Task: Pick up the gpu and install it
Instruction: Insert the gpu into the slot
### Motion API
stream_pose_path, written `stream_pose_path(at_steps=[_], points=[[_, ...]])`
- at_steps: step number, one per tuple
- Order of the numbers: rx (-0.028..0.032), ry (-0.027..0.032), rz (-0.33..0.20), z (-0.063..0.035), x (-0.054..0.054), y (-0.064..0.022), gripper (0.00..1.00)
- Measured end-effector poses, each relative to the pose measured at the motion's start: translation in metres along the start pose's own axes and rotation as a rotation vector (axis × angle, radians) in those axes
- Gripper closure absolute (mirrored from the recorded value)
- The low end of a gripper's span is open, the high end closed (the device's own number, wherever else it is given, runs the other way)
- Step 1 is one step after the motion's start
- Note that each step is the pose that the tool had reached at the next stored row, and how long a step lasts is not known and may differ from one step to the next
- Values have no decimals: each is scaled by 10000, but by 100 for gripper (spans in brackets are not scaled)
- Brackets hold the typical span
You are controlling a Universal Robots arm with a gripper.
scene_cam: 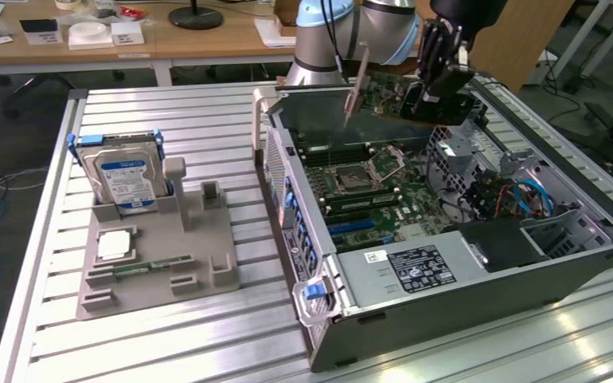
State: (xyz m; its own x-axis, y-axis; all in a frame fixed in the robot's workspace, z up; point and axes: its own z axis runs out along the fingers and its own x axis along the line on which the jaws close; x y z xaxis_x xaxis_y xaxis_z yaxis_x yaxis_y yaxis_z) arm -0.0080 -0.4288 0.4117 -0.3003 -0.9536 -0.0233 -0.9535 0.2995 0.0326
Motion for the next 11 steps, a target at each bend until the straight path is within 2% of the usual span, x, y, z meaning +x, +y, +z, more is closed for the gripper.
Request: stream_pose_path(at_steps=[5, 11], points=[[-17, 23, -712, 1, 0, 0, 72], [-42, 58, -1805, 5, 0, 0, 72]])
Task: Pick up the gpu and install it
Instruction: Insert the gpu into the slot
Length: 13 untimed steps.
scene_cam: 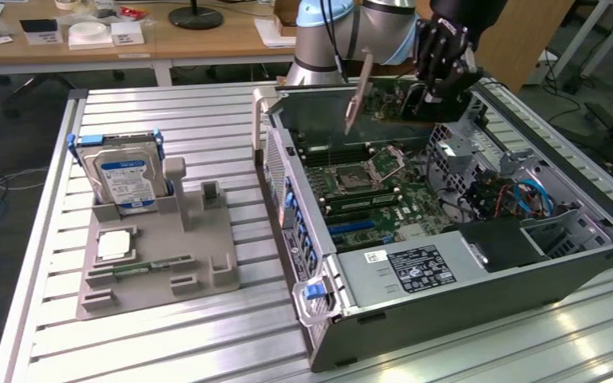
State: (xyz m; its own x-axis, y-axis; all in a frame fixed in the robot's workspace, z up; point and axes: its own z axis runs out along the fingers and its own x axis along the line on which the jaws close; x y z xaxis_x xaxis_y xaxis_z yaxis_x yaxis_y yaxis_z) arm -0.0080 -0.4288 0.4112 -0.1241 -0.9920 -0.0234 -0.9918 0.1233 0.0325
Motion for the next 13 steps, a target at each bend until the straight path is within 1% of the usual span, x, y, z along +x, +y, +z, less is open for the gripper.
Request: stream_pose_path(at_steps=[6, 13], points=[[-25, 36, -1050, 3, 0, 0, 72], [-49, 69, -2102, 6, 0, 0, 72]])
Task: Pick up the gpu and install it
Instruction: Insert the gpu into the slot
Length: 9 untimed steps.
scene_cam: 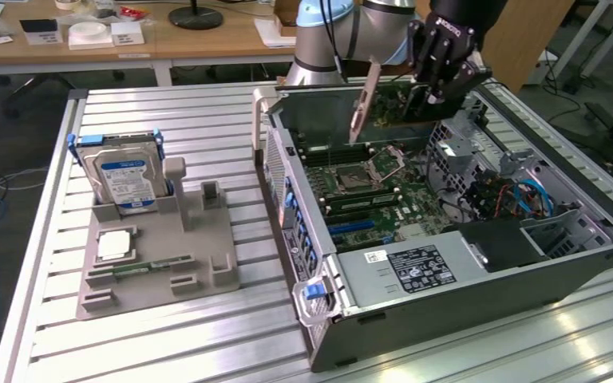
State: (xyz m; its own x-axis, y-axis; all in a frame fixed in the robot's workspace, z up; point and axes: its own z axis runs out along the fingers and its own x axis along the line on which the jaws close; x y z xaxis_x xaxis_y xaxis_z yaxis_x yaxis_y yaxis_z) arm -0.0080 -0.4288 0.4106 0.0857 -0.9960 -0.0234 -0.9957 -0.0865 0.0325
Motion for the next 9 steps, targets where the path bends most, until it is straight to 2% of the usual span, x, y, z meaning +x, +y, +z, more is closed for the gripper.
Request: stream_pose_path(at_steps=[6, 9], points=[[-20, 28, -832, 1, 1, 1, 72], [-16, 42, -1084, 3, 2, 0, 72]])
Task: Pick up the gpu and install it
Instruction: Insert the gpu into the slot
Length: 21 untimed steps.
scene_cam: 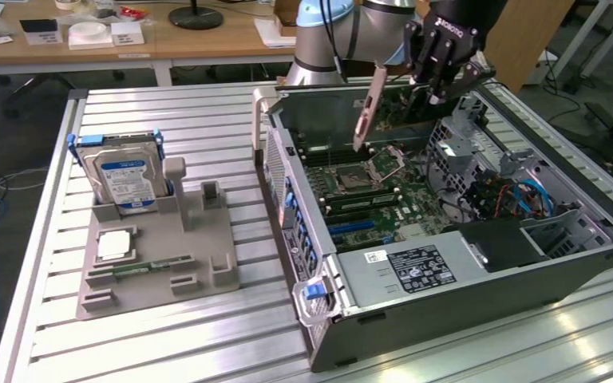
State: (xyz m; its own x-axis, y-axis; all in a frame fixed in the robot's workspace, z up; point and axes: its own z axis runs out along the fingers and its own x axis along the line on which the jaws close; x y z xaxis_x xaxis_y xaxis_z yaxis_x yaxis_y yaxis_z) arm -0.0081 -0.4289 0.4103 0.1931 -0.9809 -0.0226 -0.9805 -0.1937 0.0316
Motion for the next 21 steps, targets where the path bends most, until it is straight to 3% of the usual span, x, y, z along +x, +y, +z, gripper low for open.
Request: stream_pose_path(at_steps=[5, 14, 15, 18, 21], points=[[85, 17, 158, 31, -1, 6, 72], [133, -21, 1662, 115, 1, 4, 72], [150, -22, 1760, 118, 0, 4, 72], [296, -31, 1894, 131, -11, 19, 72], [309, -44, 1923, 166, -32, 115, 72]])
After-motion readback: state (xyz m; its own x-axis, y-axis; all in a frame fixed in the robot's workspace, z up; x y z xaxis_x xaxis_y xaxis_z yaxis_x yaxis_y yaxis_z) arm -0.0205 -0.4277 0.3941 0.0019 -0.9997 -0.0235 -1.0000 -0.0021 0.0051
